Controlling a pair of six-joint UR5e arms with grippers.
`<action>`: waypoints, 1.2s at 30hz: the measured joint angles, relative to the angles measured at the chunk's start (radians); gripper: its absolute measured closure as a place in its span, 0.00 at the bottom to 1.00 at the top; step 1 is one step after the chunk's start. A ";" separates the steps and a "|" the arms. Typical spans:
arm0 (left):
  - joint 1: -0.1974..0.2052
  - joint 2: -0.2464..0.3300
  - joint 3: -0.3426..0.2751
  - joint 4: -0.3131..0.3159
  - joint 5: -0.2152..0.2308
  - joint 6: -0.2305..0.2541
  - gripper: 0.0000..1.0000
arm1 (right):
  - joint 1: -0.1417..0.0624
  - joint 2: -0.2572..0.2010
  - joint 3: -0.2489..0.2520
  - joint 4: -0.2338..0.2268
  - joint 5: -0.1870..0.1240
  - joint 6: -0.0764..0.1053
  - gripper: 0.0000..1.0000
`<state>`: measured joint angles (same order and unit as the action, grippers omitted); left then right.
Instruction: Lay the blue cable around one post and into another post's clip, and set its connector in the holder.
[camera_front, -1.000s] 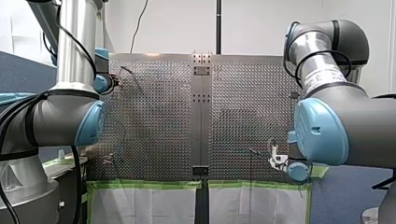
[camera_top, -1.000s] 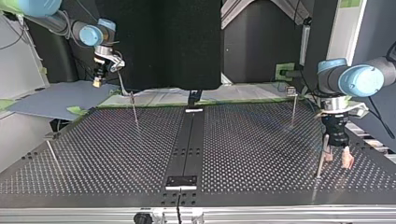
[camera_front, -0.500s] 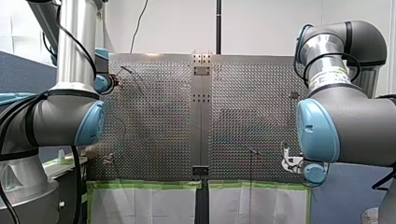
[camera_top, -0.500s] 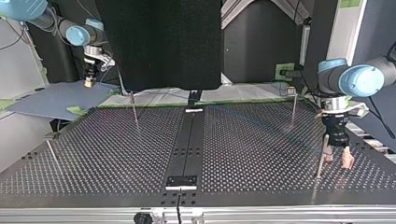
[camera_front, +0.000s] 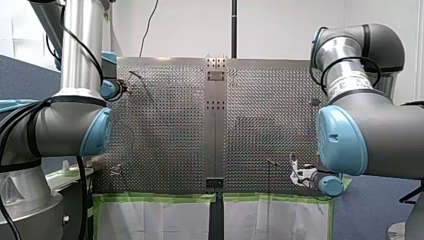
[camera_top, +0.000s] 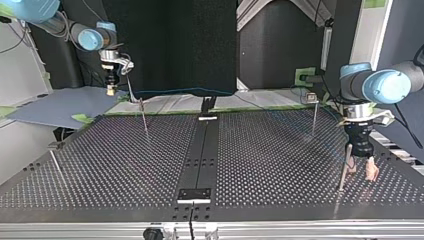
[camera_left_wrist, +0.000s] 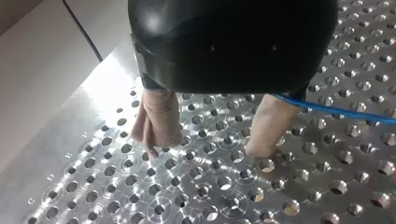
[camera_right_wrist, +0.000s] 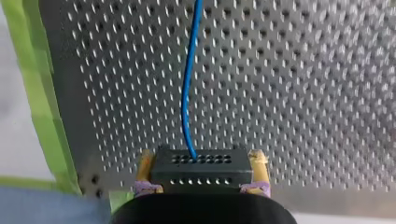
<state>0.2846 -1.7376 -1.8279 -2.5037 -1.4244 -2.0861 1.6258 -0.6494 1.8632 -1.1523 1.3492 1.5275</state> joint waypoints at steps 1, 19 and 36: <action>-0.001 0.000 0.000 0.000 0.000 0.000 0.00 | 0.003 0.000 -0.002 0.003 -0.010 0.000 1.00; -0.006 0.002 0.000 -0.063 -0.035 -0.055 0.00 | 0.010 0.003 -0.009 0.031 -0.108 -0.002 1.00; -0.026 0.084 -0.007 -0.142 -0.012 -0.220 0.00 | 0.014 0.004 -0.009 0.039 -0.104 0.001 1.00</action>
<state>0.2583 -1.6535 -1.8345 -2.6456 -1.4362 -2.3058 1.6402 -0.6455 1.8540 -1.1137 1.2456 1.5282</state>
